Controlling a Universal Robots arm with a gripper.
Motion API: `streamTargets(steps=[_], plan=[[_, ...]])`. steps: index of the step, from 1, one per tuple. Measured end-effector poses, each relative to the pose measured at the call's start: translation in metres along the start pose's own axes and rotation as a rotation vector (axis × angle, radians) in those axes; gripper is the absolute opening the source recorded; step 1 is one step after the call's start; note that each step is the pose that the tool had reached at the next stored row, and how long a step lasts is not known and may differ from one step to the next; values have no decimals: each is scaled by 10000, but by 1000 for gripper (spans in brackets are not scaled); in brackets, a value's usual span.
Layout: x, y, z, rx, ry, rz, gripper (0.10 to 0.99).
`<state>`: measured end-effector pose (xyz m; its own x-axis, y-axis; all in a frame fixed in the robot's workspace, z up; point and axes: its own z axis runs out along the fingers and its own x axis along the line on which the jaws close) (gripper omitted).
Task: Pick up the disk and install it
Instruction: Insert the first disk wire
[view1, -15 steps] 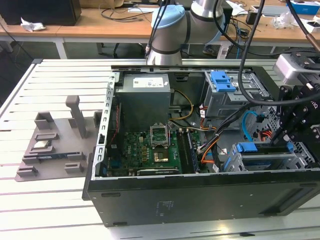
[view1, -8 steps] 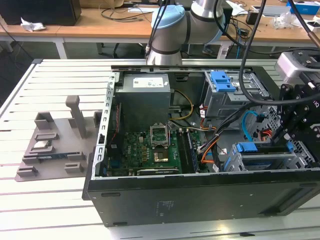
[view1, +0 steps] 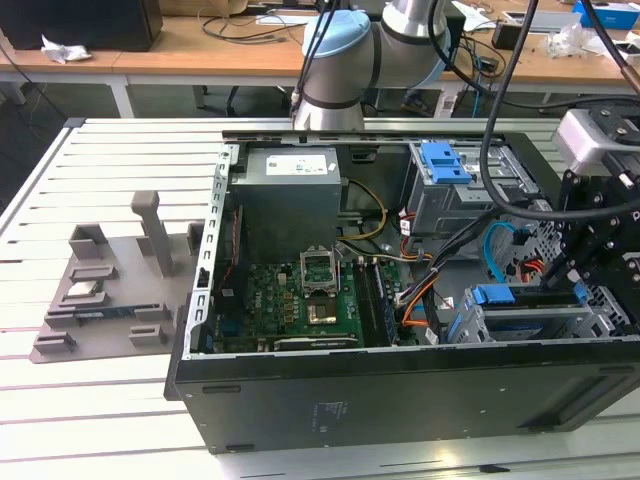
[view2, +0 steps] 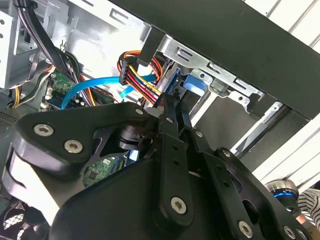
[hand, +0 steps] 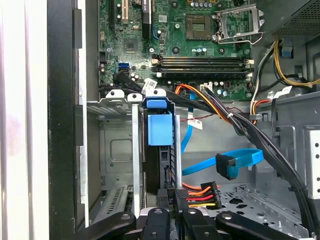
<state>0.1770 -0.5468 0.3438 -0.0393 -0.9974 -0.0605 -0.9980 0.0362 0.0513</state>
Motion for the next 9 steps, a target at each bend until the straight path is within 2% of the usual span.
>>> streamTargets(steps=[2, 9], plan=[[0, 0, 7, -2, -47, -1, 165], [5, -1, 21, -1, -50, -2, 165]])
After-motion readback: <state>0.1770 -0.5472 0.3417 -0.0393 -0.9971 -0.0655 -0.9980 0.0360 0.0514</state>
